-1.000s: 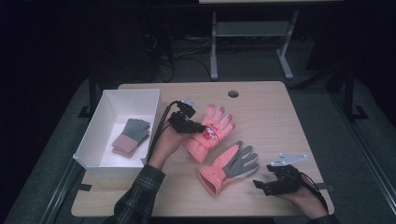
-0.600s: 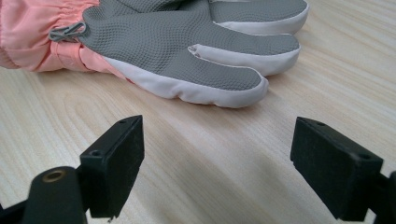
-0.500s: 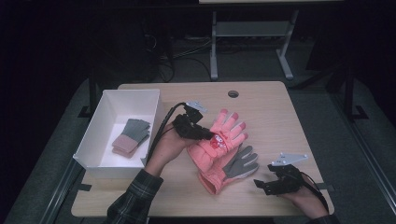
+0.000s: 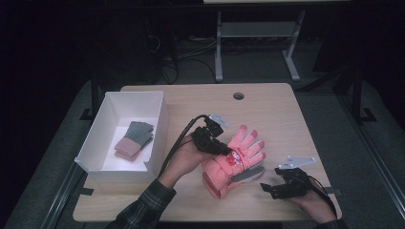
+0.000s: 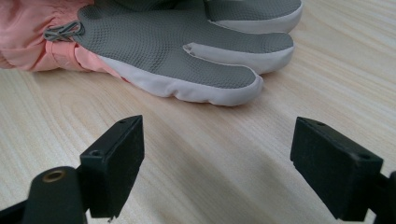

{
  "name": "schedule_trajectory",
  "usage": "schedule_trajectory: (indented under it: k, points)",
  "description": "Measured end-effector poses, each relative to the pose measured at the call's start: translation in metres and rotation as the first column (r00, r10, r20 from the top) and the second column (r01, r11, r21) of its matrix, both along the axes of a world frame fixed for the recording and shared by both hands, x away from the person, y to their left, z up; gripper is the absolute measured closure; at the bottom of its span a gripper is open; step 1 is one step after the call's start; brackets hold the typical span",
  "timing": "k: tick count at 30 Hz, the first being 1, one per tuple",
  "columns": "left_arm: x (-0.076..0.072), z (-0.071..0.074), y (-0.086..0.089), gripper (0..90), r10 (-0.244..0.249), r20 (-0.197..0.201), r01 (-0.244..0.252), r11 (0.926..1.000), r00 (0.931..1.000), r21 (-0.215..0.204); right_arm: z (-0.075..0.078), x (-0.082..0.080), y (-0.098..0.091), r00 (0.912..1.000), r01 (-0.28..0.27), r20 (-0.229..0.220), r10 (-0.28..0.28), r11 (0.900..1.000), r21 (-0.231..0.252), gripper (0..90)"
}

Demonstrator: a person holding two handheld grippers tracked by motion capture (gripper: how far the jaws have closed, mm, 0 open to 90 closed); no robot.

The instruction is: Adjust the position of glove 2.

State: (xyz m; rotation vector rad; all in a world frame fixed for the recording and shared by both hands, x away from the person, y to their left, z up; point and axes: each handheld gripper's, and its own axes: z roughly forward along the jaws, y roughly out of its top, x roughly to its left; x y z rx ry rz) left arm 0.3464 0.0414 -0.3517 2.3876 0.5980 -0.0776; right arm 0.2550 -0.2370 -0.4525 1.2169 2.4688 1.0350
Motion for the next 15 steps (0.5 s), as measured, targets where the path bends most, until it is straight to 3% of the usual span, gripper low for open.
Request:
schedule_trajectory:
  k: [15]
  points:
    - [0.004,-0.027,-0.015,82.1,-0.022,-0.033,0.024,0.9975,0.9992,0.067,0.0,0.0,0.0,1.0,-0.006,-0.006,0.006,1.0,-0.001,17.4]
